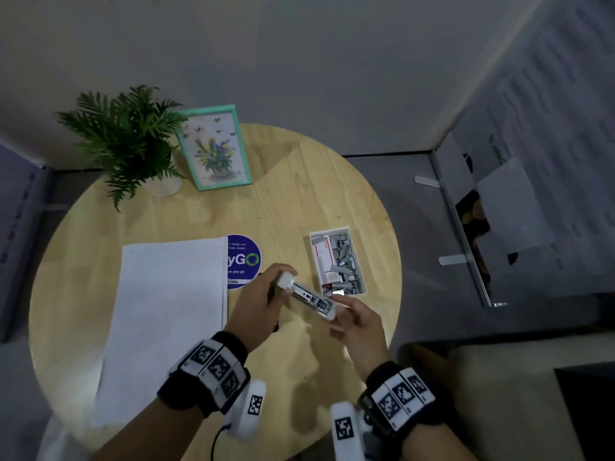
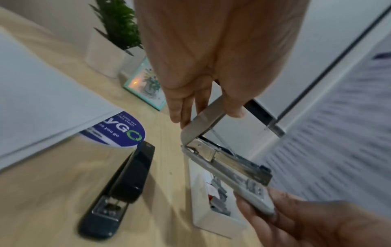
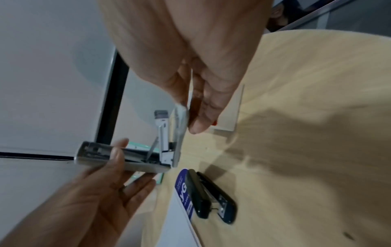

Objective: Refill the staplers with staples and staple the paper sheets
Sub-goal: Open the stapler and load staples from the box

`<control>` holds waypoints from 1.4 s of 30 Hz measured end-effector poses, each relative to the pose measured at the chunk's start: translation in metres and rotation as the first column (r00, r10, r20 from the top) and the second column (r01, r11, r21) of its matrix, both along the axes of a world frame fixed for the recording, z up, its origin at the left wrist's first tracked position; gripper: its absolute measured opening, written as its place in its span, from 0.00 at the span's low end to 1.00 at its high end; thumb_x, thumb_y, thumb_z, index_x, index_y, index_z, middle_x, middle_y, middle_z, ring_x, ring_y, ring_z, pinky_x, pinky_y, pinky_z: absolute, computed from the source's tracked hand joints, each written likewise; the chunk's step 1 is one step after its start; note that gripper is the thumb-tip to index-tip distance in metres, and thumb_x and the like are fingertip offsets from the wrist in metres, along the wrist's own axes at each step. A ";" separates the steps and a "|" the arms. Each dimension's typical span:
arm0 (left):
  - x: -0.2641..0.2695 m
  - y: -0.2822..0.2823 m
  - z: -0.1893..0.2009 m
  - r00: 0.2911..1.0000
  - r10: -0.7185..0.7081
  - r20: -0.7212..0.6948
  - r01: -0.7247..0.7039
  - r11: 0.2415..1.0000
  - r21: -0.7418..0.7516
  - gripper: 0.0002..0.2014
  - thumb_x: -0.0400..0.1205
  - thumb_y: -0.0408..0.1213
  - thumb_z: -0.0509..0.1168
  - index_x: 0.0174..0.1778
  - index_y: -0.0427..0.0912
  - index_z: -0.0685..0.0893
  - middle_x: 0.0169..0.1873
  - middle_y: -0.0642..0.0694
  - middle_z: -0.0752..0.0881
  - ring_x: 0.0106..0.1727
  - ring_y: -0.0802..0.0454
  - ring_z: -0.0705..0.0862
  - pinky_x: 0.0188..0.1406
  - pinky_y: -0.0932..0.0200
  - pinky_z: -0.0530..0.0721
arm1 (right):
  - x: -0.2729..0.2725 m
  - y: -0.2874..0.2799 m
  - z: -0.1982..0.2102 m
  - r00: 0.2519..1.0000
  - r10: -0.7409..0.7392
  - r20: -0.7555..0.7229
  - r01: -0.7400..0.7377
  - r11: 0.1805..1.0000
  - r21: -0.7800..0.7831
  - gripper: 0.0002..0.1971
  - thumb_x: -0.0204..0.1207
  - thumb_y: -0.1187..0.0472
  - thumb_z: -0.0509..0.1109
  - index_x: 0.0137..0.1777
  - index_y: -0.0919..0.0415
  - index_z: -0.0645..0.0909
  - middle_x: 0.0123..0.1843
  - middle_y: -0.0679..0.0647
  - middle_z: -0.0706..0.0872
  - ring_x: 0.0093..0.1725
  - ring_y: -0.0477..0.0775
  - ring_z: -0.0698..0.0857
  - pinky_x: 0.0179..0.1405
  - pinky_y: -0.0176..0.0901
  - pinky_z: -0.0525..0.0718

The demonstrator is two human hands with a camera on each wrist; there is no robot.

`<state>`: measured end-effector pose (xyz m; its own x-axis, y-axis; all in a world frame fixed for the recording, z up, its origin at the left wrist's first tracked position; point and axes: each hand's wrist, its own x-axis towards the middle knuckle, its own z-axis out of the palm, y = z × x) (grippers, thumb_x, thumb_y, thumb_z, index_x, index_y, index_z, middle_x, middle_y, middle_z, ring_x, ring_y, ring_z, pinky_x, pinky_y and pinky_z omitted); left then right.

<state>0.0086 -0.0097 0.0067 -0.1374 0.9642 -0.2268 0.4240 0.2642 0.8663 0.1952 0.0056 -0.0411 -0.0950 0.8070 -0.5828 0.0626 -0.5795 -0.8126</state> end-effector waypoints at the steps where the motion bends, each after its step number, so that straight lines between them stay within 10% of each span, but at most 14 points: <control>1: 0.002 -0.002 0.002 0.998 0.054 0.023 -0.055 0.998 0.014 0.10 0.85 0.31 0.60 0.53 0.53 0.78 0.40 0.37 0.86 0.35 0.38 0.82 0.31 0.49 0.84 | 0.000 0.003 0.002 1.000 0.001 -0.024 -0.001 1.000 0.004 0.14 0.82 0.69 0.61 0.48 0.55 0.87 0.45 0.56 0.88 0.42 0.54 0.87 0.38 0.44 0.87; 6: 0.008 -0.013 0.006 0.858 0.393 0.332 -0.401 0.915 -0.048 0.09 0.86 0.31 0.59 0.58 0.37 0.82 0.47 0.39 0.88 0.47 0.43 0.87 0.42 0.67 0.84 | 0.003 0.015 0.001 0.998 -0.011 -0.055 0.013 0.999 0.040 0.18 0.80 0.78 0.58 0.42 0.58 0.84 0.47 0.55 0.88 0.41 0.48 0.87 0.40 0.49 0.89; 15: 0.002 -0.030 -0.002 0.132 0.631 0.764 -0.417 0.735 -0.535 0.19 0.88 0.50 0.48 0.67 0.48 0.78 0.70 0.48 0.82 0.71 0.34 0.78 0.70 0.23 0.69 | 0.006 0.023 -0.011 0.989 0.128 0.070 -0.132 0.990 0.044 0.17 0.81 0.74 0.58 0.44 0.54 0.83 0.53 0.63 0.88 0.45 0.58 0.87 0.46 0.53 0.88; 21: -0.005 -0.031 -0.007 0.162 0.602 0.781 -0.484 0.739 -0.469 0.20 0.87 0.52 0.49 0.70 0.49 0.74 0.71 0.47 0.80 0.68 0.33 0.81 0.60 0.35 0.82 | 0.011 0.069 -0.006 0.644 0.301 0.703 -0.622 0.741 0.253 0.12 0.78 0.71 0.63 0.56 0.62 0.84 0.51 0.49 0.81 0.50 0.48 0.79 0.53 0.36 0.75; 30: -0.010 -0.026 -0.016 0.172 0.627 0.760 -0.516 0.714 -0.472 0.25 0.87 0.54 0.50 0.76 0.45 0.70 0.73 0.44 0.79 0.67 0.34 0.82 0.60 0.40 0.85 | -0.007 0.106 -0.030 0.262 0.372 0.890 -0.865 0.499 0.046 0.09 0.76 0.66 0.66 0.52 0.62 0.86 0.54 0.59 0.87 0.54 0.61 0.82 0.53 0.53 0.81; 36: -0.010 -0.023 -0.016 0.166 0.635 0.754 -0.529 0.703 -0.476 0.25 0.87 0.54 0.50 0.75 0.45 0.71 0.73 0.43 0.79 0.67 0.35 0.82 0.63 0.40 0.83 | -0.007 0.109 -0.040 0.355 0.408 0.841 -0.829 0.553 0.082 0.09 0.74 0.70 0.67 0.49 0.61 0.86 0.53 0.59 0.88 0.50 0.61 0.86 0.53 0.55 0.85; 42: -0.012 -0.022 -0.015 0.112 0.635 0.764 -0.549 0.681 -0.485 0.25 0.87 0.52 0.51 0.76 0.42 0.70 0.73 0.41 0.79 0.67 0.33 0.82 0.67 0.38 0.80 | -0.010 0.099 0.007 0.803 0.346 0.486 -0.543 0.760 0.356 0.04 0.74 0.65 0.74 0.47 0.60 0.89 0.44 0.53 0.87 0.40 0.50 0.86 0.46 0.41 0.83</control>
